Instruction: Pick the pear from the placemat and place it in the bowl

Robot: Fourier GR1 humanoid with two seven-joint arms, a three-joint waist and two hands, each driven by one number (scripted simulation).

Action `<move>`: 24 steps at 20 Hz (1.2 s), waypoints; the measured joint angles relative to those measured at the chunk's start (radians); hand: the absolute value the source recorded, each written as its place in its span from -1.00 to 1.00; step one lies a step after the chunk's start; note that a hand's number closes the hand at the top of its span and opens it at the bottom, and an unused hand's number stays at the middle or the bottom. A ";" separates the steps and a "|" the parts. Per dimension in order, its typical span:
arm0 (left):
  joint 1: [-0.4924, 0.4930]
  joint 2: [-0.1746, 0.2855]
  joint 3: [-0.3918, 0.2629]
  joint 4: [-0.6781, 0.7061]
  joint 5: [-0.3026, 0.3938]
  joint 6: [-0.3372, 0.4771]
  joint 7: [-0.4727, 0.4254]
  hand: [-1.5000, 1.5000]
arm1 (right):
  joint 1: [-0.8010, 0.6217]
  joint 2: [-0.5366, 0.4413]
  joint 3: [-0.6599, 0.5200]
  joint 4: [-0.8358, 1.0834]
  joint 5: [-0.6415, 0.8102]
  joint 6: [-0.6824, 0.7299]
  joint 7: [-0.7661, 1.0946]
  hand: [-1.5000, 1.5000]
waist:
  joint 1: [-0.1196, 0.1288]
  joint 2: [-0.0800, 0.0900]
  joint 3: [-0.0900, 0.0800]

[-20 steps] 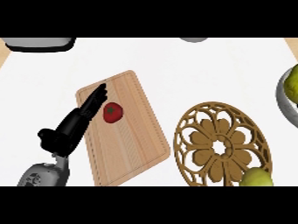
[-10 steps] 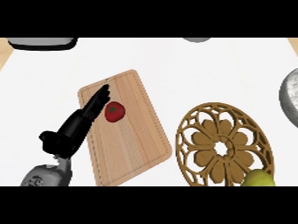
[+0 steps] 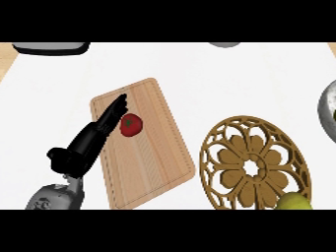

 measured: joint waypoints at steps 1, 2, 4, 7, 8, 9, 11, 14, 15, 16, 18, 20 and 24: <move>0.005 -0.006 -0.007 0.000 -0.007 0.003 -0.001 0.00 | -0.023 0.004 -0.007 0.039 -0.002 -0.004 -0.035 -1.00 | 0.000 0.000 0.000; 0.003 0.001 0.003 -0.001 -0.001 -0.003 0.004 0.00 | -0.047 0.009 -0.015 0.071 -0.006 -0.009 -0.058 -1.00 | -0.001 0.000 0.000; 0.001 0.003 0.010 0.000 0.001 -0.006 0.002 0.00 | -0.080 0.005 -0.046 0.129 -0.021 -0.024 -0.111 -1.00 | -0.004 -0.001 0.000; 0.000 0.008 0.022 0.009 0.002 -0.012 -0.004 0.00 | -0.122 -0.008 -0.104 0.194 -0.058 -0.041 -0.155 -1.00 | -0.007 -0.001 0.000; -0.004 0.002 0.018 0.015 -0.005 -0.007 -0.006 0.00 | -0.133 -0.008 -0.128 0.209 -0.077 -0.050 -0.157 -1.00 | -0.009 -0.001 0.000; -0.003 -0.004 0.012 0.026 -0.013 -0.003 -0.019 0.00 | -0.143 -0.004 -0.151 0.229 -0.094 -0.066 -0.164 -1.00 | -0.009 -0.001 0.000; 0.002 -0.001 0.017 0.027 -0.012 -0.006 -0.022 0.00 | -0.158 -0.025 -0.205 0.259 -0.139 -0.062 -0.168 -1.00 | -0.012 -0.001 0.000; 0.008 0.004 0.023 0.011 -0.006 -0.010 -0.009 0.00 | -0.177 -0.083 -0.276 0.319 -0.196 -0.026 -0.166 -1.00 | -0.011 -0.002 0.000; 0.010 0.000 0.020 0.015 -0.010 -0.008 -0.012 0.00 | -0.179 -0.097 -0.296 0.340 -0.213 -0.016 -0.169 -1.00 | -0.012 -0.002 0.000; 0.009 0.007 0.028 0.016 -0.006 -0.014 -0.015 0.00 | -0.174 -0.117 -0.317 0.360 -0.230 0.002 -0.178 -1.00 | -0.013 -0.001 0.000; -0.001 0.002 0.029 0.022 -0.010 -0.011 -0.014 0.00 | -0.164 -0.156 -0.355 0.408 -0.257 0.021 -0.196 -1.00 | -0.012 0.001 0.001; -0.003 0.007 0.037 0.026 -0.004 -0.017 -0.015 0.00 | -0.146 -0.199 -0.397 0.452 -0.288 0.043 -0.217 -1.00 | -0.012 0.002 0.002; 0.008 -0.006 0.023 0.000 -0.013 -0.007 -0.004 0.00 | -0.075 -0.280 -0.471 0.522 -0.343 0.099 -0.284 -1.00 | -0.014 0.004 0.004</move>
